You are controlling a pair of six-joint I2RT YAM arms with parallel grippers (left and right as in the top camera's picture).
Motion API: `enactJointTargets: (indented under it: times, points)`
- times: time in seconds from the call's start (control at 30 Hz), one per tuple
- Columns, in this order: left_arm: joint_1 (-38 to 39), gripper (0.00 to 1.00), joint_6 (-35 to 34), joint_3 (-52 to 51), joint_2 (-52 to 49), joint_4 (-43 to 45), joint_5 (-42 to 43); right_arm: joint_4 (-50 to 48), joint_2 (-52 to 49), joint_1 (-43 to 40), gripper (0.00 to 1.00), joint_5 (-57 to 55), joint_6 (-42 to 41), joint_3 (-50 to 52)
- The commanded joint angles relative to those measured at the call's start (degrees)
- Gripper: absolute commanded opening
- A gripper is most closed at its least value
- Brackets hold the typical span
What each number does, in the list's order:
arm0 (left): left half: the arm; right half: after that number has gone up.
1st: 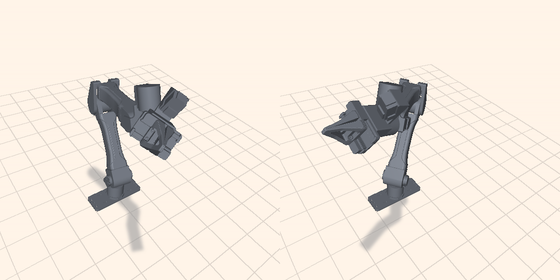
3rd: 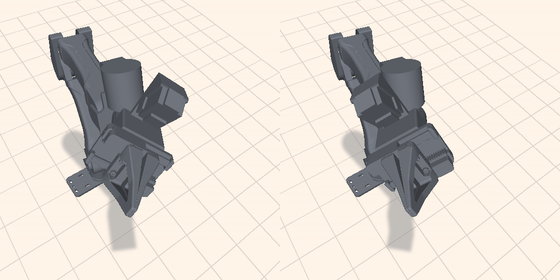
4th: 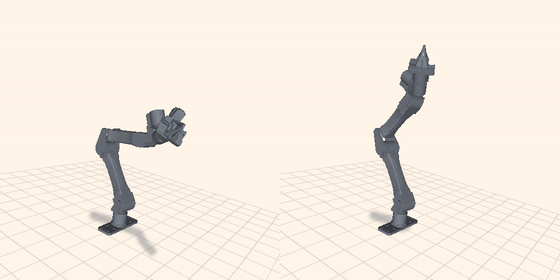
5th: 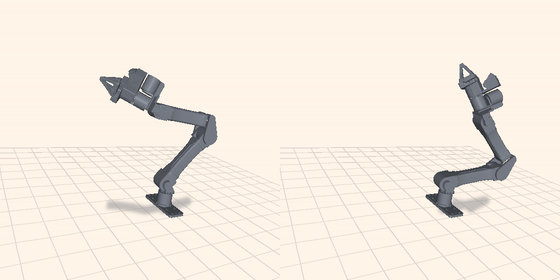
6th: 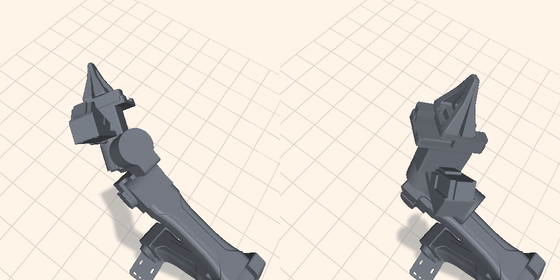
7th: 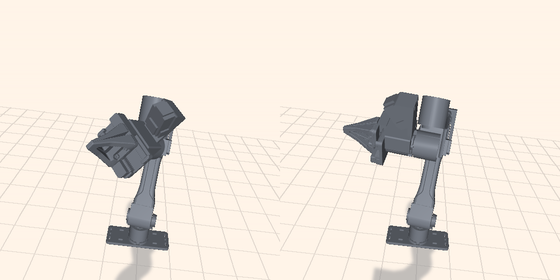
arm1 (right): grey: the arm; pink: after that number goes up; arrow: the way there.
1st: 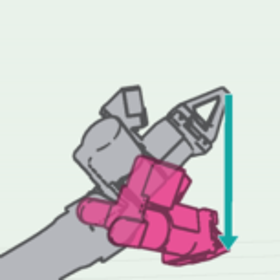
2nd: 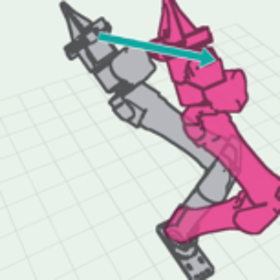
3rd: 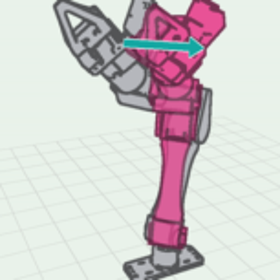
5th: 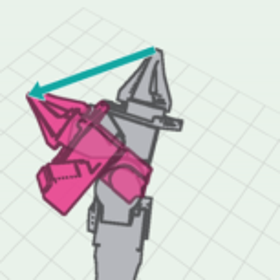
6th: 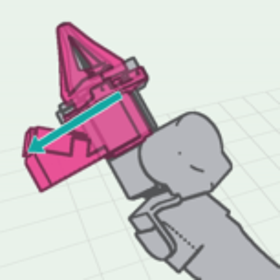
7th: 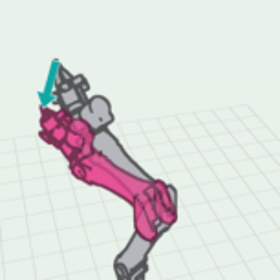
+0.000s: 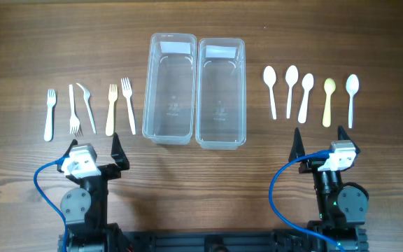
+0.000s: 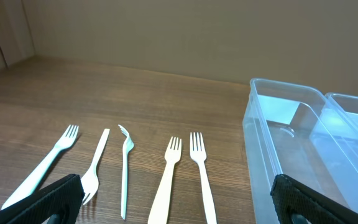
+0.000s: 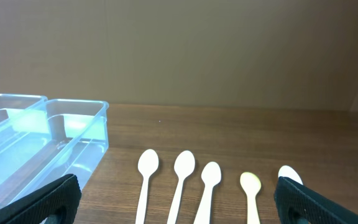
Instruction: Pack container
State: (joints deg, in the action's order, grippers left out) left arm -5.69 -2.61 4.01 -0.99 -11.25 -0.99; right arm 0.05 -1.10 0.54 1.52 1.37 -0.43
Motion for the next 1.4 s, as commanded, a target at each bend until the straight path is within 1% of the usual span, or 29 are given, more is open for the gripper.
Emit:
enactJointTargets:
  times: [0.0,0.83,0.9,1.0,1.03,1.13,1.2,1.3,1.37]
  points:
    - [0.3,1.0,0.9,-0.7,0.5,0.3,0.3,-0.2,0.1,-0.2,1.0,1.1,0.1,0.1]
    - [0.3,1.0,0.9,-0.7,0.5,0.3,0.3,-0.2,0.1,-0.2,1.0,1.1,0.1,0.1]
    - [0.3,1.0,0.9,-0.7,0.5,0.4,-1.7,-0.2,0.1,-0.2,1.0,1.1,0.1,0.1]
    - [0.3,1.0,0.4,-0.7,0.5,1.2,1.5,-0.2,0.1,-0.2,1.0,1.1,0.1,0.1]
    - [0.3,1.0,-0.9,-0.6,0.5,1.6,1.6,-0.2,0.1,-0.2,1.0,1.1,0.1,0.1]
    - [0.3,1.0,-6.7,2.6,-0.1,0.6,1.6,-0.2,0.1,-0.2,1.0,1.1,0.1,0.1]
    - [0.3,1.0,-7.3,6.1,-1.8,-0.8,1.6,-0.2,0.1,-0.2,1.0,1.1,0.1,0.1]
    - [0.3,1.0,-7.3,14.3,-7.6,-3.6,1.6,-0.2,0.1,-0.2,1.0,1.1,0.1,0.1]
    - [0.3,1.0,-8.6,24.4,-16.0,-7.2,1.6,-0.2,0.1,-0.2,1.0,1.1,0.1,0.1]
